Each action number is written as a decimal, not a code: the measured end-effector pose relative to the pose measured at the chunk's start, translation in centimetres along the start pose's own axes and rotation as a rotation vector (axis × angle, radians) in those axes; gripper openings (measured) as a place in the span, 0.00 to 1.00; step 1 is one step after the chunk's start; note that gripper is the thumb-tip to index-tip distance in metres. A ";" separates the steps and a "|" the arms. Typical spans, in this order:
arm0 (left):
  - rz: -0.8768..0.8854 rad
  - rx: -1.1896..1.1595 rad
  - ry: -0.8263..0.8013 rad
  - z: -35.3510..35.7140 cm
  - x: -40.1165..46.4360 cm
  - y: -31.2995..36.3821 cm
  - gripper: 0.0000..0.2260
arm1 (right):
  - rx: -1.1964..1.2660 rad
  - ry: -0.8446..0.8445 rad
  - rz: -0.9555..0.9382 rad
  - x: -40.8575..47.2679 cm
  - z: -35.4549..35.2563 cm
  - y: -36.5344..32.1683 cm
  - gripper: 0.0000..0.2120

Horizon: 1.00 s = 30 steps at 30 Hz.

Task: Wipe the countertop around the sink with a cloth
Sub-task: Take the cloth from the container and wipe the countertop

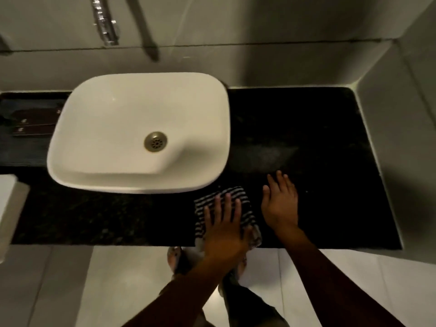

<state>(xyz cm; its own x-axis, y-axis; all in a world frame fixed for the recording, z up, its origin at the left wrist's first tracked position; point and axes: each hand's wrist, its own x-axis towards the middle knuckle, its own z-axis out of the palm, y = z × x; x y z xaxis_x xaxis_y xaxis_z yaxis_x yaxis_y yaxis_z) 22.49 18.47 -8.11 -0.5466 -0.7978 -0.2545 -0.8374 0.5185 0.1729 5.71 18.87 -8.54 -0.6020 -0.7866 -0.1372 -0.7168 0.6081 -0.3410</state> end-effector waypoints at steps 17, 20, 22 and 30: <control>-0.396 -0.640 -0.222 -5.3 7.1 6.3 0.28 | 0.511 -0.166 0.515 -1.7 -5.9 3.7 0.25; -0.434 -0.757 -0.330 -6.6 8.9 7.8 0.16 | 0.571 -0.191 0.500 -1.2 -7.0 3.1 0.17; -0.390 -0.782 -0.336 -7.3 9.4 8.5 0.14 | 0.577 -0.169 0.478 -0.9 -8.2 2.9 0.17; 0.002 -1.152 -0.291 -14.4 9.3 4.0 0.22 | 0.658 -0.208 0.190 2.8 -16.4 -1.3 0.15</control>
<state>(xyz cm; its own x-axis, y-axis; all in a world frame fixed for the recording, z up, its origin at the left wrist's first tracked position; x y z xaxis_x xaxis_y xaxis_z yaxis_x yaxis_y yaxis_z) 14.16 8.65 3.94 -0.6536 -0.6199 -0.4341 -0.4191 -0.1811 0.8897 -0.81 17.63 6.73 -0.5688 -0.7172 -0.4026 -0.2060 0.5981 -0.7745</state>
